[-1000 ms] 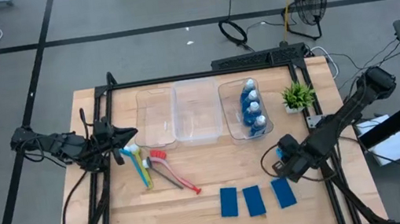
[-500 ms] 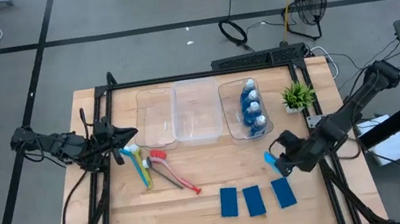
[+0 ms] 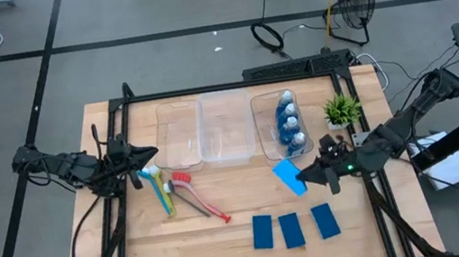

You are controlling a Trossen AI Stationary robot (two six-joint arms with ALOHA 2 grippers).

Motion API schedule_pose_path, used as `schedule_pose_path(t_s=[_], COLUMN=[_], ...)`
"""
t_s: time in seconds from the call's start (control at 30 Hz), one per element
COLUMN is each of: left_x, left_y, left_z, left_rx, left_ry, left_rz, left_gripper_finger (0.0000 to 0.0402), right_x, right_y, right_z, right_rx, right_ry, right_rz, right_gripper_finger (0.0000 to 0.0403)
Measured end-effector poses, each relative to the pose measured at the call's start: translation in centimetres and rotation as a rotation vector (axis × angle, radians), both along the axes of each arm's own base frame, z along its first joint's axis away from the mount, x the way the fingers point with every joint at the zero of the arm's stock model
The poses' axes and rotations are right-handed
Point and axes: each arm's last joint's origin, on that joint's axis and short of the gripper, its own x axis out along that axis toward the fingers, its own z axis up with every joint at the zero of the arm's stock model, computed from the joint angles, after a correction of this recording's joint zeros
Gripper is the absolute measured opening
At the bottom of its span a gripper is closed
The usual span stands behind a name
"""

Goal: Pick & Place Kitchen Sink Supplies
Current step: Put the blue sponge into the left transparent bin

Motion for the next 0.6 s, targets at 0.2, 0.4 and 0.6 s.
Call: schedule_pose_path(t_s=[0.2, 0.4, 0.6], left_x=[0.0, 0.0, 0.0], left_y=[0.0, 0.0, 0.0], left_z=[0.0, 0.0, 0.0], left_rx=[0.000, 0.000, 0.000], left_ry=[0.000, 0.000, 0.000], left_rz=[-0.001, 0.000, 0.000], left_gripper_finger=[0.0033, 0.0033, 0.0033], right_x=[0.7, 1.0, 0.7], right_y=[-0.6, -0.7, -0.5], right_z=[1.4, 3.2, 4.8], right_rx=[-0.063, -0.121, -0.194], right_ry=[-0.136, -0.327, -0.528], right_rz=[0.024, 0.145, 0.301], right_gripper_finger=[0.0021, 0.0020, 0.0020])
